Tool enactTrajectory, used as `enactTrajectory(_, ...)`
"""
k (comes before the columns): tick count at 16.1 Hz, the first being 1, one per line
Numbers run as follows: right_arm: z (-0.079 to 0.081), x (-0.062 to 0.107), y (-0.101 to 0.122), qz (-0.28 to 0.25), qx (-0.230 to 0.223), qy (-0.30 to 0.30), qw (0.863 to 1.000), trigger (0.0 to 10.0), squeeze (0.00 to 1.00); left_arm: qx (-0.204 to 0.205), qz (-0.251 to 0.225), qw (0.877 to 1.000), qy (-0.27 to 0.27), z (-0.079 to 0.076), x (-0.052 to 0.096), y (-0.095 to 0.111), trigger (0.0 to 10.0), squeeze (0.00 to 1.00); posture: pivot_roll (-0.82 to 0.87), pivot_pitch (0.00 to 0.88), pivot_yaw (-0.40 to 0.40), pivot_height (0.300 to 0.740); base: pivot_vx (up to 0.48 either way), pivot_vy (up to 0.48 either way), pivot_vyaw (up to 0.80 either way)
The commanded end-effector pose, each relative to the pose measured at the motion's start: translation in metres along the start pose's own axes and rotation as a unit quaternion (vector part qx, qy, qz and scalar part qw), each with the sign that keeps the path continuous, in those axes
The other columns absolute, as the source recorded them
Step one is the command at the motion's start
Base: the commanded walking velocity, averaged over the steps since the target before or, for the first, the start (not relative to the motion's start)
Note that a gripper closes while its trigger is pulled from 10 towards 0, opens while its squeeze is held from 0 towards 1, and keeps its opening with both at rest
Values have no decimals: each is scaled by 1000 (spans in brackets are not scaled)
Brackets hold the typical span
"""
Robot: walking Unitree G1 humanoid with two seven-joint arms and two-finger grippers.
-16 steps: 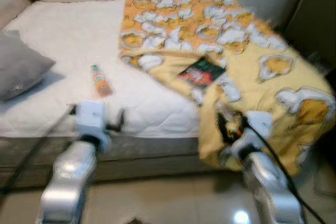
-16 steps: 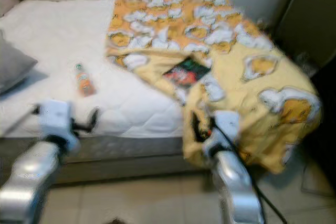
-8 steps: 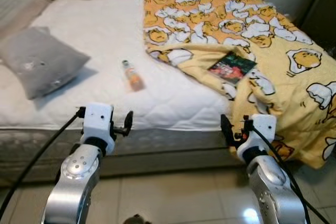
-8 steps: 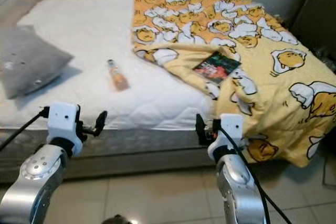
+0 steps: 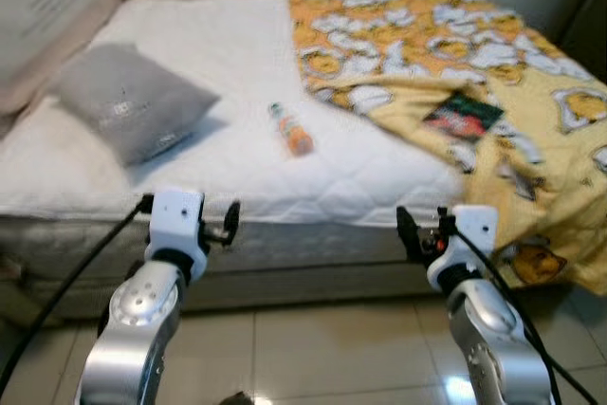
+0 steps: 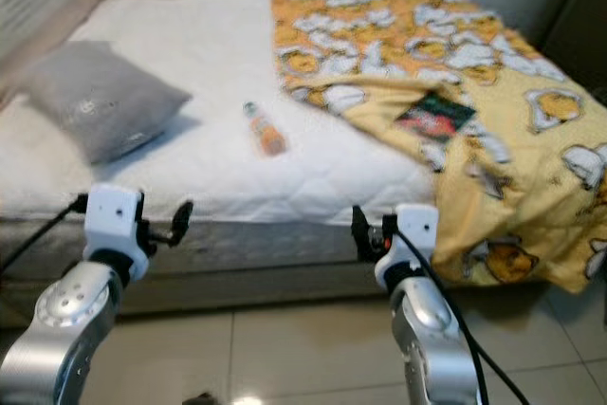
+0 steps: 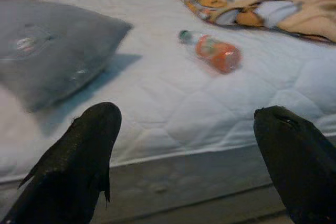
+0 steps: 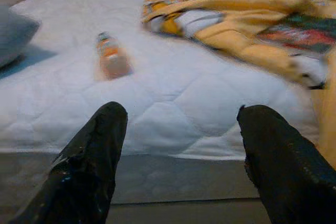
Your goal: Clean up the room
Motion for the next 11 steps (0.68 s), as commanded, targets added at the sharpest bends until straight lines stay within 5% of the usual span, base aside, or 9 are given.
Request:
enactTrajectory(1,6,-2,4,-7,3,11,1000,10000,0,-5,1,1000,13,5,1,0,10000,0,62,0,-21,740,0,390,0)
enactTrajectory(11,10,-5,4,-8,-4,21,1000,10000,0,15,-10,1000,20,7,1,5,10000,0,69,0,-20,740,0,348,0)
Point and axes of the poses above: a point about 5 cm out from each wrist's last joint towards the gripper, its own x axis pointing back from the gripper into the wrist, its own y axis along the axis of the wrist's last joint, z = x × y, the point moved 3 cm from there along -x, pointing out of the wrist towards the gripper, and after that the axes turned 4 degrees about -x, right-handed, at the moved point
